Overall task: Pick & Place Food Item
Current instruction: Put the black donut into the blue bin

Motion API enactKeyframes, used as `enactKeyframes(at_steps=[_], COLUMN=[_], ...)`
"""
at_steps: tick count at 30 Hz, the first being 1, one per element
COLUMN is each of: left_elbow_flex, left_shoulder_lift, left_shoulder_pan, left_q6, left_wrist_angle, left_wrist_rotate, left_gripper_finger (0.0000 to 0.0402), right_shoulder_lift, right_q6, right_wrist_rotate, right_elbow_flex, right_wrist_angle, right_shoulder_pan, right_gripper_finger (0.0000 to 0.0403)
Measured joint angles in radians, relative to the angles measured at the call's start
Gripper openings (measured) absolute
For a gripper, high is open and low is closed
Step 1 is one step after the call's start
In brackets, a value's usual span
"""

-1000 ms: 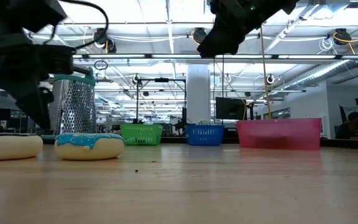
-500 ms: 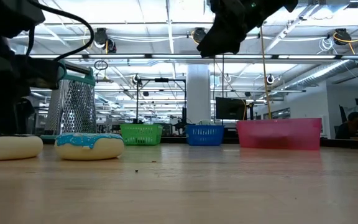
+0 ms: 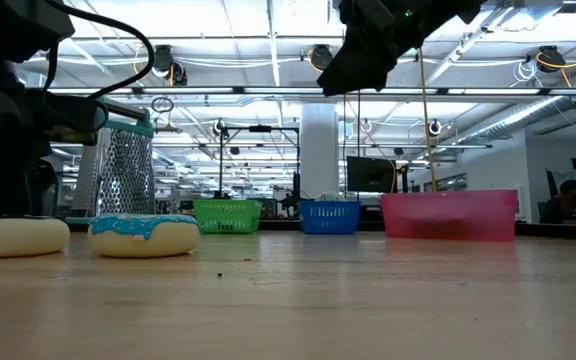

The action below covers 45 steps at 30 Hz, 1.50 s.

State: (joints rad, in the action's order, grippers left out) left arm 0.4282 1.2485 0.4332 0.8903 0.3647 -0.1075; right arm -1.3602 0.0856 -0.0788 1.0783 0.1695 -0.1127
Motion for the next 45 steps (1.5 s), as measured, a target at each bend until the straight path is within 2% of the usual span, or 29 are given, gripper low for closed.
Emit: enactKeyframes(at_steps=[5,11,20,23,28,32,36,42,45], left_elbow_flex=[0.008,0.082,0.249,0.268,0.269,0.269,0.269,0.269,0.269], left_shoulder_lift=[-0.047,-0.128,-0.203,-0.203,-0.18,-0.151,-0.114,-0.082,-0.084], left_shoulder_pan=[-0.031,-0.086,-0.191,-0.227,-0.307,-0.369,-0.413,-0.428,-0.428], left_q6=[-0.081,-0.315,-0.756,-0.914,-1.124,-1.179,-1.185,-1.188,-1.196], left_wrist_angle=[0.002,0.009,-0.059,-0.165,-0.364,-0.459,-0.509,-0.533,-0.536], left_wrist_rotate=[0.001,-0.122,-0.357,-0.393,-0.393,-0.385,-0.309,-0.288,-0.287], left_gripper_finger=[0.0102,0.0013,0.0042,0.0031,0.0013,0.0014,0.0027,0.0019,0.0009], right_shoulder_lift=[0.0,0.0,0.0,0.0,-0.049,-0.117,-0.203,-0.287,-0.304], right_q6=[0.008,0.008,0.008,0.028,0.108,0.17,0.162,0.16,0.167], right_wrist_rotate=[0.0,0.0,0.001,0.001,-0.002,-0.003,0.0,0.008,0.094], right_elbow_flex=[-0.087,-0.203,-0.298,-0.333,-0.39,-0.38,-0.342,-0.26,-0.24], right_wrist_angle=[-0.135,-0.341,-0.549,-0.685,-0.957,-1.033,-1.022,-1.022,-1.022], right_shoulder_pan=[0.0,0.0,0.0,0.0,0.0,-0.003,-0.004,-0.008,-0.016], right_gripper_finger=[0.0171,0.0171,0.0171,0.0171,0.0171,0.0171,0.0182,0.0242,0.0274])
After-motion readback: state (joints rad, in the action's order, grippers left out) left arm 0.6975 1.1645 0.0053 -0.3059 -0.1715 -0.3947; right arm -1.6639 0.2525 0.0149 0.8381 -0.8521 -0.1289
